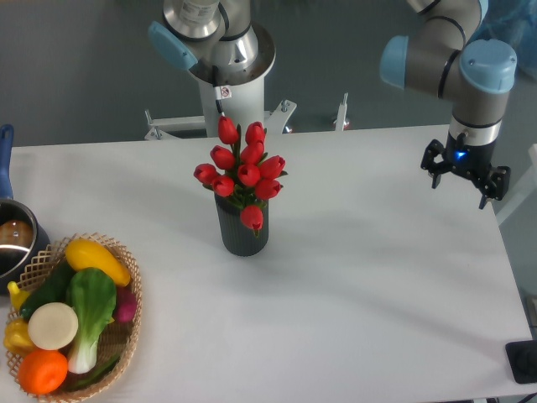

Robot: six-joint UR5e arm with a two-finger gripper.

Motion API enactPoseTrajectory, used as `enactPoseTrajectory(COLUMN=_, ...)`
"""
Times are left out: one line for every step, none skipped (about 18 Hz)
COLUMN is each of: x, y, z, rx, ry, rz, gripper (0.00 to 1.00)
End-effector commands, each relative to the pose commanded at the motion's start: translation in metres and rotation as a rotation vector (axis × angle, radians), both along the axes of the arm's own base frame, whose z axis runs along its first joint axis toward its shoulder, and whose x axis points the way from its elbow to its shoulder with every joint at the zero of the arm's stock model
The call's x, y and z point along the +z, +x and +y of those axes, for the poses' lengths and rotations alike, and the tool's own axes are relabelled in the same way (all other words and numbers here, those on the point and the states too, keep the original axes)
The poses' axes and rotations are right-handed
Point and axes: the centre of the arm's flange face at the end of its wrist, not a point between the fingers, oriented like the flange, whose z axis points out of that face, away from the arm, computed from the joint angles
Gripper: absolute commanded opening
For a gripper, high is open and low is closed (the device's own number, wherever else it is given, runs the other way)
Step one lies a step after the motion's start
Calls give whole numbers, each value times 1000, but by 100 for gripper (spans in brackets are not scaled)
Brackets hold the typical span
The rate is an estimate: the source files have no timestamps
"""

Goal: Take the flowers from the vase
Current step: 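Move the open gripper toward the red tulips in the black vase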

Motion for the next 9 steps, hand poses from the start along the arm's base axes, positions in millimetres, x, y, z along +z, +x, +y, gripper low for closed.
enactPoseTrajectory(x=-2, y=0, z=1, rx=-2, ry=-1, rz=-3, gripper=100)
enactPoseTrajectory(x=-1, y=0, z=0, rx=-2, ry=-1, rz=-1, gripper=100)
enactPoseTrajectory(x=0, y=2, z=2, rx=-3, ry=0, rz=0, gripper=100)
enactPoseTrajectory(x=-2, y=4, z=3, rx=-5, ry=2, rz=-7, gripper=100)
enactPoseTrajectory(x=-2, y=5, z=5, rx=-8, ry=8, rz=-9, gripper=100)
enactPoseTrajectory(x=-4, y=7, z=5, rx=-7, ry=15, rz=-16, gripper=100)
enactPoseTrajectory(x=-8, y=12, z=7, rx=13, ry=34, rz=-31, gripper=100)
enactPoseTrajectory(x=-12, y=21, z=8, rx=40, ry=68, rz=-54, gripper=100)
enactPoseTrajectory(x=-10, y=29, z=10, rx=50, ry=112, rz=-68, gripper=100)
